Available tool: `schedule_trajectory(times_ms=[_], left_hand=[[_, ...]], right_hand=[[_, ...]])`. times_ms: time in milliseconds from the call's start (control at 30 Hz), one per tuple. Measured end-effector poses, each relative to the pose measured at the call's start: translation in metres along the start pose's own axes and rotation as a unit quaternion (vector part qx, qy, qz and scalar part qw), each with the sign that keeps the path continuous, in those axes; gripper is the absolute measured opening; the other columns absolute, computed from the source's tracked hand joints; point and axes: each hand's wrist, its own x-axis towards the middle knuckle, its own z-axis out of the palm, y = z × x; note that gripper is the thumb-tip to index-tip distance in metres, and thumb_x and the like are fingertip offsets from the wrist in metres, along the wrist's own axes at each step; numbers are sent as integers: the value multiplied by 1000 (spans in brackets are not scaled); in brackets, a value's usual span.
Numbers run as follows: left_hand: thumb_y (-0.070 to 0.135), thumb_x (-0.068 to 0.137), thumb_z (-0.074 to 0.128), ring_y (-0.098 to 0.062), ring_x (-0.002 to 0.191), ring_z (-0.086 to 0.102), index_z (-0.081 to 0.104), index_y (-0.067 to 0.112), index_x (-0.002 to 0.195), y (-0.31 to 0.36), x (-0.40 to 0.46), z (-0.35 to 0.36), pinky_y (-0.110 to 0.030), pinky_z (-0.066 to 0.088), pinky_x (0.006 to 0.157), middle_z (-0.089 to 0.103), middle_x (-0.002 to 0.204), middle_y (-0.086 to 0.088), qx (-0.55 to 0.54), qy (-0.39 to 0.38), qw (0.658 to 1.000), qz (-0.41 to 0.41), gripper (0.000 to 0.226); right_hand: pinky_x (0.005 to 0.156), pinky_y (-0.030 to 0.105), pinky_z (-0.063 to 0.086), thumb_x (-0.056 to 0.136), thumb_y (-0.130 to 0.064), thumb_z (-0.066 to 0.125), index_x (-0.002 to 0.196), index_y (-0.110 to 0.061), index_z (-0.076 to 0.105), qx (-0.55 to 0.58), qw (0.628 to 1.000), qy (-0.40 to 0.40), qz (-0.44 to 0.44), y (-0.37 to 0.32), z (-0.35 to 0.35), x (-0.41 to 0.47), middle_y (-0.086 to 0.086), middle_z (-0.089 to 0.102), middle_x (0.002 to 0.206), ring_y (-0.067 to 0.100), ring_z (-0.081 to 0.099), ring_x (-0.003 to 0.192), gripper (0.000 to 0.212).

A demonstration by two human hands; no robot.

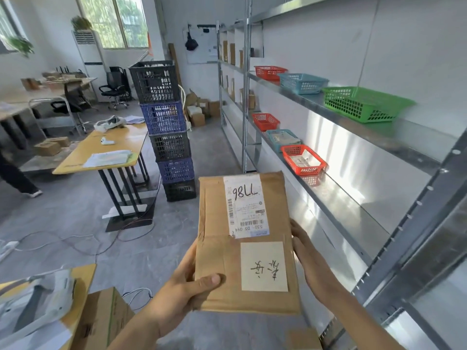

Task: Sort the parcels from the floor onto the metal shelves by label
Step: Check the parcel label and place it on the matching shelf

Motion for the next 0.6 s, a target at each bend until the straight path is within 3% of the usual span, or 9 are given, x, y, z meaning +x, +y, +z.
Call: schedule_trajectory(times_ms=[67, 167, 267, 300, 367, 433, 467, 533, 600], left_hand=[[-4, 87, 78, -9, 50, 54, 41, 46, 151, 1, 2, -1, -19, 37, 45, 71, 77, 6, 11, -10, 1000, 12, 89], [-2, 77, 87, -17, 64, 64, 40, 54, 150, 2, 2, -4, -27, 32, 49, 73, 107, 2, -4, -14, 1000, 16, 103], [-4, 77, 87, -21, 81, 72, 41, 57, 148, 3, -2, -2, -30, 39, 52, 70, 129, -2, 17, -8, 1000, 9, 104], [-3, 76, 88, -19, 89, 73, 41, 56, 148, 3, -2, -2, -32, 47, 57, 68, 136, -1, 25, -11, 1000, 13, 105], [3, 71, 94, -17, 120, 68, 42, 53, 149, 4, -2, -6, -41, 58, 92, 65, 145, 6, 54, -9, 998, 22, 107], [6, 65, 98, -20, 139, 57, 47, 49, 149, 5, -1, -15, -54, 45, 115, 61, 150, 7, 79, -11, 997, 18, 107], [6, 62, 99, -21, 140, 56, 51, 47, 147, 6, -1, -20, -56, 44, 116, 62, 151, 6, 86, -9, 996, 19, 105], [4, 59, 98, -23, 140, 56, 59, 44, 140, 7, -1, -27, -54, 49, 111, 65, 147, 4, 99, 2, 995, 18, 99], [4, 54, 98, -23, 141, 53, 62, 44, 138, 11, 0, -28, -55, 56, 101, 65, 143, 9, 101, 40, 994, 16, 100]], right_hand=[[122, 38, 40, 79, -86, 51, 149, -37, 50, 27, 1000, -4, 6, -9, -5, 4, -17, 54, 155, 1, 51, 142, 85], [112, 35, 49, 79, -83, 53, 146, -31, 52, 35, 999, 2, 16, -21, -11, 8, -14, 68, 139, 9, 61, 135, 85], [113, 45, 49, 77, -85, 54, 155, -57, 24, 6, 1000, 7, 24, -34, -16, 15, -4, 69, 139, 14, 64, 131, 87], [112, 46, 49, 72, -90, 53, 148, -72, 12, -16, 999, 5, 31, -39, -19, 19, -3, 70, 135, 14, 67, 128, 88], [110, 49, 51, 63, -98, 53, 132, -89, 1, -57, 997, -4, 47, -49, -26, 27, -1, 74, 127, 18, 70, 122, 87], [107, 53, 54, 58, -96, 62, 128, -92, 14, -58, 996, -34, 57, -56, -32, 31, 1, 75, 120, 23, 71, 119, 84], [106, 55, 54, 60, -91, 67, 131, -84, 30, -40, 996, -48, 58, -59, -34, 31, 2, 75, 119, 25, 71, 119, 81], [101, 56, 58, 69, -76, 76, 126, -51, 55, -12, 997, -45, 62, -59, -35, 28, 9, 68, 124, 28, 69, 116, 66], [90, 51, 64, 72, -70, 77, 111, -31, 59, -33, 998, -15, 55, -55, -34, 23, 11, 57, 131, 29, 68, 114, 58]])
